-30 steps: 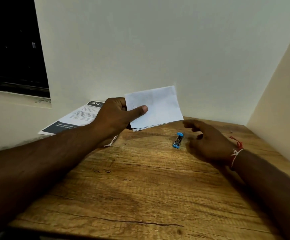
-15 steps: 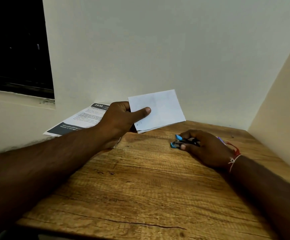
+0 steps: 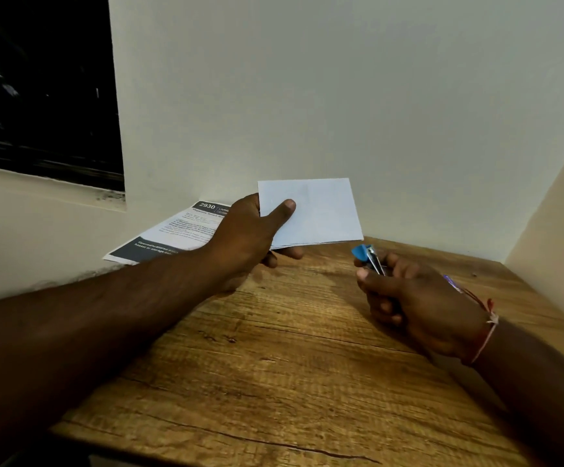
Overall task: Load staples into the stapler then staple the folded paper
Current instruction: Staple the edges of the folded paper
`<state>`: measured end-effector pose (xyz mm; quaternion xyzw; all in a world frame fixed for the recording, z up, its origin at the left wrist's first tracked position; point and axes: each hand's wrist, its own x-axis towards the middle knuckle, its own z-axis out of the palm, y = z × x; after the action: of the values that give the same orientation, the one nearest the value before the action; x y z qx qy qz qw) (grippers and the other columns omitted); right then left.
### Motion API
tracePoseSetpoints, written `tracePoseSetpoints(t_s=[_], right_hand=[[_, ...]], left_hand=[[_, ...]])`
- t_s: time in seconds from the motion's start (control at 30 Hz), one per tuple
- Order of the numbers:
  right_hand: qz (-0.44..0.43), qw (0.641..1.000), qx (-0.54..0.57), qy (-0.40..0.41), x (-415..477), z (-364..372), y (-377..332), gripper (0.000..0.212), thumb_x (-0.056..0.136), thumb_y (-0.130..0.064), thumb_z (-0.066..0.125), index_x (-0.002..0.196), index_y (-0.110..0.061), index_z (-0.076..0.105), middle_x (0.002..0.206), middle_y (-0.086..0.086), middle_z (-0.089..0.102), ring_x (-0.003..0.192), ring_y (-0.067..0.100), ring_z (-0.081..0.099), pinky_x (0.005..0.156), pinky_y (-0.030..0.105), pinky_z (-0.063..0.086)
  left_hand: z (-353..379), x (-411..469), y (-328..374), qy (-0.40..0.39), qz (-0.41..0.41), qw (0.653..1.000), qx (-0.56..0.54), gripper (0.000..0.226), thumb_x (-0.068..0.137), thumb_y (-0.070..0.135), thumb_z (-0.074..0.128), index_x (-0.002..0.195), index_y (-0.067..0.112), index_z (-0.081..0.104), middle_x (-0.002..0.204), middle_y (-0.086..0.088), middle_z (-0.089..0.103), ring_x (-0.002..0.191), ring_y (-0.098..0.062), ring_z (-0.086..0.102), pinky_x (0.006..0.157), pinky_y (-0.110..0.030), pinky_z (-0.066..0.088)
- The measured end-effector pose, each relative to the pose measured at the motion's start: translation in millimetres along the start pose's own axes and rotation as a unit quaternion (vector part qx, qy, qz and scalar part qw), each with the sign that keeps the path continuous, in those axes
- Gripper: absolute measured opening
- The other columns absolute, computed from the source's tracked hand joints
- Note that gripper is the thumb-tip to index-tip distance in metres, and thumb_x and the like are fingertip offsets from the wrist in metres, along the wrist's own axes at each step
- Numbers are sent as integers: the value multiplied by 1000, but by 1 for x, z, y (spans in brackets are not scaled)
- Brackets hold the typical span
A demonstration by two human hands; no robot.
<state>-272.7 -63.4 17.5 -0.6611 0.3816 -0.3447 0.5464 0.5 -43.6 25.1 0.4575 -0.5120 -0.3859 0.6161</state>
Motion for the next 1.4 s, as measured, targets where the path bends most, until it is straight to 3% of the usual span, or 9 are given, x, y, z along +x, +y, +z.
tracePoseSetpoints(t_s=[0.2,0.4,0.5,0.63,0.9,1.0,1.2,1.33,1.4], right_hand=[[12,999,-39,-16,-12,14,-8,52,96,-48,64,110,2,70,69,16,57,52,22,44,48,27,34],[-3,994,109,-21,-13,29,-10,51,107,-35,56,139,4,62,111,22,78,54,18,56,59,34,34],[-7,992,126,-30,-16,30,-13,48,111,-33,51,143,1,61,119,24,77,53,13,62,59,35,28],[-39,993,108,-39,-15,29,-14,43,110,-33,52,137,-3,68,130,25,76,73,18,71,52,31,43],[-40,992,119,-19,-12,26,-10,37,106,-30,56,130,-5,67,128,17,79,87,24,72,57,30,49],[-47,991,126,20,-8,22,-8,33,99,-33,63,119,-9,73,111,9,81,86,22,70,57,30,48],[-71,988,124,62,-1,11,-5,33,92,-35,71,113,-11,81,101,2,77,81,17,64,58,26,48],[-86,989,94,73,2,6,-1,61,79,-44,79,122,0,77,98,3,73,78,14,63,56,24,48],[-93,990,60,82,2,3,0,56,80,-44,80,118,-3,80,101,5,73,78,13,60,59,27,47]], left_hand=[[2,0,3,6,71,997,14,40,111,38,72,145,19,63,120,-10,82,68,-28,81,48,-29,52],[13,-12,9,-30,94,995,-20,50,103,12,82,148,14,62,118,-10,85,83,-34,88,68,-36,71],[18,-17,9,-41,102,994,-11,48,103,13,82,147,14,65,117,-12,85,85,-34,88,72,-40,72],[20,-20,8,-34,95,995,22,43,102,21,84,142,15,70,112,-10,87,84,-31,88,77,-49,73],[18,-21,4,-32,99,991,80,36,101,29,85,135,19,79,114,1,88,95,-19,87,74,-37,71],[18,-22,3,-56,78,993,73,35,102,31,83,135,20,79,114,1,88,98,-16,86,73,-30,69],[15,-13,4,-42,50,998,23,31,106,39,76,113,10,83,106,-8,87,93,-20,84,80,-37,67],[7,-5,-1,-29,83,994,58,31,107,35,77,98,5,81,99,-19,85,88,-36,82,83,-46,63],[4,-4,-1,-37,98,991,89,32,108,33,76,93,6,80,94,-18,85,80,-23,80,78,-42,61]])
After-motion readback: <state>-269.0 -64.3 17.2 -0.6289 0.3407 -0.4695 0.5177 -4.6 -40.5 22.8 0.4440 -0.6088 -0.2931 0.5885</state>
